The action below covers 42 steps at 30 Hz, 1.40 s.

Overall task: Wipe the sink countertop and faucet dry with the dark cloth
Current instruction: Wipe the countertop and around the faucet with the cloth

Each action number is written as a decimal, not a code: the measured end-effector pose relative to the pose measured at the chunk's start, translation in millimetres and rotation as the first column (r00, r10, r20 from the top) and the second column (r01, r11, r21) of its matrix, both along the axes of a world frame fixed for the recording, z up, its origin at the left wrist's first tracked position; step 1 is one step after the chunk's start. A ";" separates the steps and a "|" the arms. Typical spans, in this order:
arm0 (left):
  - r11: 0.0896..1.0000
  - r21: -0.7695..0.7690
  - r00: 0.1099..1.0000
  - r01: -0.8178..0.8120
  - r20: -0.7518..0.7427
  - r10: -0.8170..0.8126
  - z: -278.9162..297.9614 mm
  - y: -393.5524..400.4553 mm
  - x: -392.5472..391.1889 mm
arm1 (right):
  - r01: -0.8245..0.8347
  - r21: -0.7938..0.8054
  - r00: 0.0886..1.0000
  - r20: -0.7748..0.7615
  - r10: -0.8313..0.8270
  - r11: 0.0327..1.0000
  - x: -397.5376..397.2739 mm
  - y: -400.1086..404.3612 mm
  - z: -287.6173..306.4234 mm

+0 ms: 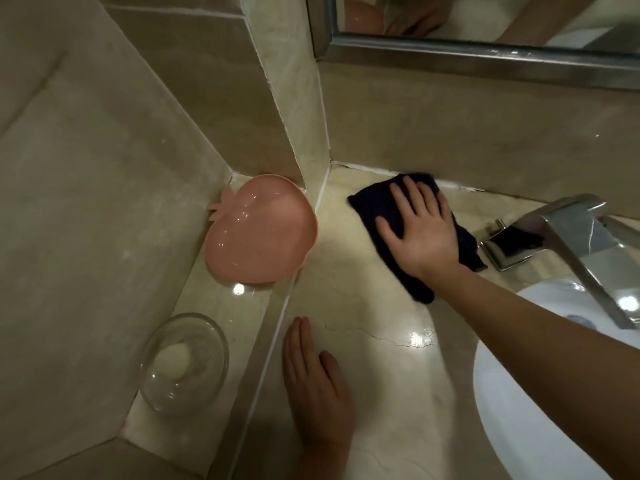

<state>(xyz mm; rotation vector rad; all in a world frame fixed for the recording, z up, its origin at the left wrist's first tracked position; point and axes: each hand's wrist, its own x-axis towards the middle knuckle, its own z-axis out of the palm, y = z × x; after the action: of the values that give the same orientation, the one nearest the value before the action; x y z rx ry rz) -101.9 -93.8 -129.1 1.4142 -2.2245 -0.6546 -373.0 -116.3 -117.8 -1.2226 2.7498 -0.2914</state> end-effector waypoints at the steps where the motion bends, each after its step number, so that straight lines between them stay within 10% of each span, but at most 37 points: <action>1: 1.000 0.003 1.000 0.000 -0.004 0.000 0.4 0.2 0.5 | 0.037 0.006 0.999 -0.004 -0.037 0.999 -0.9 1.7 0.3; 6: 1.000 -0.002 1.000 0.002 0.003 -0.002 0.0 -0.8 -1.6 | 0.223 -0.014 0.975 0.011 -0.223 0.975 38.7 -21.1 0.5; 20: 0.995 -0.097 1.000 -0.007 -0.020 0.006 -1.6 0.0 -3.6 | -0.318 0.020 0.945 0.085 0.316 0.948 74.9 -53.2 4.3; 32: 0.996 -0.095 0.999 -0.001 -0.042 -0.003 -3.3 -1.1 -4.4 | -0.239 -0.080 0.962 0.114 0.247 0.968 17.5 -94.3 8.0; 42: 1.000 -0.014 0.999 0.008 -0.042 -0.009 0.9 -2.3 -2.7 | -0.604 -0.090 0.781 0.131 0.611 0.792 89.1 -13.1 1.6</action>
<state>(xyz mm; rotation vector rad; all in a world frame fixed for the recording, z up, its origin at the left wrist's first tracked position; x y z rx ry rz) -104.6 -96.1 -128.2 1.3726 -2.1994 -0.6643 -283.8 -129.5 -116.3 -1.9184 2.0710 -0.3522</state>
